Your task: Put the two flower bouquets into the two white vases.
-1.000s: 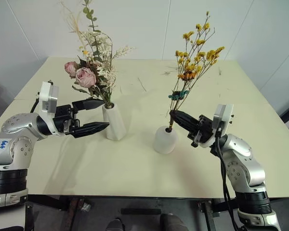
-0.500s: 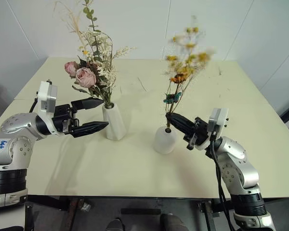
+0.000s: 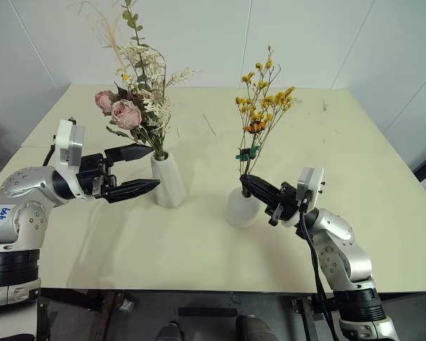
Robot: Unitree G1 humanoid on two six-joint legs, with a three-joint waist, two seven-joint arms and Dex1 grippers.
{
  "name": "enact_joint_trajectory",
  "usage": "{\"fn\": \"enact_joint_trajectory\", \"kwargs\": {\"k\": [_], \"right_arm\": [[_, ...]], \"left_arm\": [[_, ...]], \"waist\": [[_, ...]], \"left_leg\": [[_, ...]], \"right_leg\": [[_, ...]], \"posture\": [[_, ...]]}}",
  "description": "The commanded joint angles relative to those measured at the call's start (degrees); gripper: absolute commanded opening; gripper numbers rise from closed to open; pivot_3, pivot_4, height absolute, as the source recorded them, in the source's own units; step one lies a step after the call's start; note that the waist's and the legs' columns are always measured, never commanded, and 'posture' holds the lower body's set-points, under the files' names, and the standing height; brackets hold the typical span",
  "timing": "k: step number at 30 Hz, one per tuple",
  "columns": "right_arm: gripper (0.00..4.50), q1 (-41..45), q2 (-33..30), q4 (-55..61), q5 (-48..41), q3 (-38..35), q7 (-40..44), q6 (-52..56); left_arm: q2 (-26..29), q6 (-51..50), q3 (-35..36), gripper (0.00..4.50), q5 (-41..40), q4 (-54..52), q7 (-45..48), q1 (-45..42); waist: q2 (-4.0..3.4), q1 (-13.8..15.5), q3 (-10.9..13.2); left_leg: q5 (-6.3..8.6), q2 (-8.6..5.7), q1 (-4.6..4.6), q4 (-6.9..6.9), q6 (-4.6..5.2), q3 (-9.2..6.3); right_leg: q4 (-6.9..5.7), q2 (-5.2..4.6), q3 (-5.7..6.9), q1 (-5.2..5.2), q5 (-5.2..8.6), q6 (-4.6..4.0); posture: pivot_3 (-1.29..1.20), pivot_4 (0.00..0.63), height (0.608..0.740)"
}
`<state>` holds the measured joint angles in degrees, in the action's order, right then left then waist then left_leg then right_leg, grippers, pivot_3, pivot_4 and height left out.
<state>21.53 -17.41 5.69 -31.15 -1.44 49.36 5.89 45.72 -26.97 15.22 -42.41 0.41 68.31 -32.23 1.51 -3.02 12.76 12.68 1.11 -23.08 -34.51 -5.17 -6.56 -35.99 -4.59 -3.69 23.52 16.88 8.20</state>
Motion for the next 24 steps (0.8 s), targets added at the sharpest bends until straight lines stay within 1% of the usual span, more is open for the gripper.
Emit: {"fn": "enact_joint_trajectory", "kwargs": {"k": [1,4,6,7,15,16,21,24], "right_arm": [[0.03,-0.2,-0.2,-0.5,0.6,-1.0,0.7,-2.4],[0.65,-0.2,-1.0,-1.3,0.5,-1.8,0.8,-2.3],[1.29,-0.2,-1.7,-1.0,0.1,-2.4,1.2,-1.8],[1.53,-0.1,-2.7,-0.4,-0.2,-2.9,1.6,-1.3],[4.35,-1.2,-10.8,2.4,-2.1,-8.1,3.7,1.1],[4.44,-1.4,-11.7,2.6,-2.2,-8.6,4.0,1.3],[4.44,-1.1,-20.9,0.8,-3.2,-12.3,8.9,3.8],[4.44,-0.2,-23.9,-1.5,-3.4,-13.1,11.8,3.6]], "left_arm": [[0.1,0.7,1.7,4.50,-0.8,-1.8,-0.3,-0.5],[0.2,0.7,1.8,4.50,-0.8,-1.9,-0.4,-0.3],[0.2,0.8,1.8,4.50,-0.7,-1.9,-0.4,-0.3],[0.2,0.8,1.8,4.50,-0.7,-1.9,-0.4,-0.4],[1.0,1.4,2.5,4.50,-0.5,-1.3,0.2,-0.2],[1.3,1.4,2.7,4.50,-0.5,-1.1,0.4,-0.1],[2.5,2.1,4.7,4.50,-0.4,-0.5,1.9,2.8],[2.5,2.1,4.8,4.50,-0.4,-1.2,1.6,3.6]], "waist": [[0.00,0.0,0.0],[0.00,0.0,0.0],[0.00,0.0,0.0],[0.00,0.0,0.0],[0.00,0.2,0.0],[0.00,0.2,0.0],[-0.03,0.1,0.0],[-0.01,0.2,0.0]], "left_leg": [[0.00,0.00,0.00,0.00,0.00,0.00],[0.00,0.00,0.00,0.00,0.00,0.00],[0.00,0.00,0.00,0.00,0.00,0.00],[0.00,0.00,0.00,0.00,0.00,0.00],[0.00,0.00,-0.01,0.00,0.00,0.00],[0.00,0.00,-0.01,0.00,0.00,0.00],[0.00,-0.01,-0.01,0.00,0.01,0.05],[0.01,0.00,0.00,-0.01,0.01,0.04]], "right_leg": [[0.00,0.00,0.00,0.00,0.00,0.00],[0.01,0.00,0.00,0.00,0.00,0.00],[0.01,0.00,0.00,0.00,0.00,0.00],[0.01,0.00,0.00,0.00,0.00,0.00],[0.02,0.00,0.00,-0.01,0.00,0.00],[0.03,0.00,0.00,-0.01,0.00,0.00],[0.05,-0.01,-0.05,0.00,0.00,0.00],[0.05,0.00,-0.05,-0.02,0.00,0.00]], "posture": [[0.00,0.150,0.740],[0.00,0.150,0.740],[0.00,0.150,0.740],[0.00,0.150,0.740],[0.00,0.150,0.740],[0.00,0.150,0.740],[0.00,0.150,0.740],[0.00,0.150,0.740]]}}
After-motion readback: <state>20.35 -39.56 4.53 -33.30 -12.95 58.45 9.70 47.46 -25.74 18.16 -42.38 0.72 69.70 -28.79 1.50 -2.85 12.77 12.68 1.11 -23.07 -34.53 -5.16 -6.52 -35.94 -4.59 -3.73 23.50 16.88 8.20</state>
